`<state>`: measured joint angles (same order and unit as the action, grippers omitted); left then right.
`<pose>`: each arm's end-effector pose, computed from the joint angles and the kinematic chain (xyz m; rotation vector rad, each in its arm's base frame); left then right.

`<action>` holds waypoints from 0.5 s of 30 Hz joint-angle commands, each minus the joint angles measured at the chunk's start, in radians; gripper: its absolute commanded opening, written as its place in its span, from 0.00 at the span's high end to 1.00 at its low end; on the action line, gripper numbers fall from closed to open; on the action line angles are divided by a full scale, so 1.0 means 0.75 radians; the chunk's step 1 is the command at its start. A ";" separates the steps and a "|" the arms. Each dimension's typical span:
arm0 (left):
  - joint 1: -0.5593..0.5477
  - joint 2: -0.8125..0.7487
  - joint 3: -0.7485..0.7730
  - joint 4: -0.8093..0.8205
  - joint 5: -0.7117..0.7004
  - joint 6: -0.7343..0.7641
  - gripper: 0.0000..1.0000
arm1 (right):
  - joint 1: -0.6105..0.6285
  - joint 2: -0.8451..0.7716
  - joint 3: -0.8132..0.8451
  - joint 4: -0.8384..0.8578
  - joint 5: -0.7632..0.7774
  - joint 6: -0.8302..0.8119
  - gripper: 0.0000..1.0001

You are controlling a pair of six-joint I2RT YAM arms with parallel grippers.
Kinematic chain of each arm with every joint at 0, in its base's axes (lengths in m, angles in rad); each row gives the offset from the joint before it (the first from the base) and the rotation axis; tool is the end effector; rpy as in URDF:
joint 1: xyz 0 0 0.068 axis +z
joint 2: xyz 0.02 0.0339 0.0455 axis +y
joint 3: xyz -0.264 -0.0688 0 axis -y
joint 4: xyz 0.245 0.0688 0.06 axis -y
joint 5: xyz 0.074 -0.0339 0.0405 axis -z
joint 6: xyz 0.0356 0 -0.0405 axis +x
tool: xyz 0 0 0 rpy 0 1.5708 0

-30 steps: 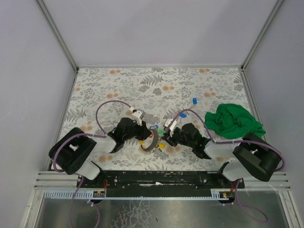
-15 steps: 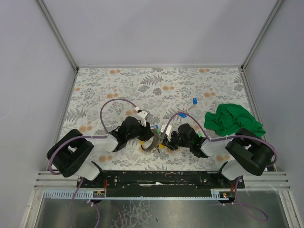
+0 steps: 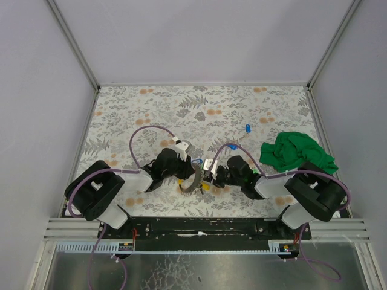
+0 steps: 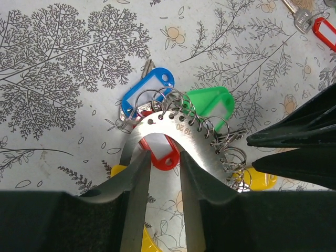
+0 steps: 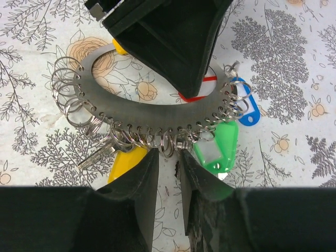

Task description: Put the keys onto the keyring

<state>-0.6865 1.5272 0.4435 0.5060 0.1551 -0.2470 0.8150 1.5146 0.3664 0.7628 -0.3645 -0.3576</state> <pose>0.2035 -0.1739 0.1292 0.5763 2.1504 -0.6967 0.1689 0.1977 0.1379 -1.2949 1.5071 0.6550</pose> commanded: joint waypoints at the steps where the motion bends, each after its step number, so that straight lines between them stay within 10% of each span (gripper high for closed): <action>1: -0.005 0.007 0.016 0.005 -0.038 0.040 0.72 | -0.009 0.039 0.068 0.077 -0.078 0.001 0.71; 15: -0.005 0.005 0.020 -0.006 -0.032 0.043 0.72 | -0.009 0.099 0.133 0.016 -0.062 0.016 0.79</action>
<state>-0.6865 1.5269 0.4435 0.4988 0.1478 -0.2333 0.8150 1.5799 0.4175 0.7734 -0.3874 -0.3431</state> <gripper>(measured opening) 0.283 0.228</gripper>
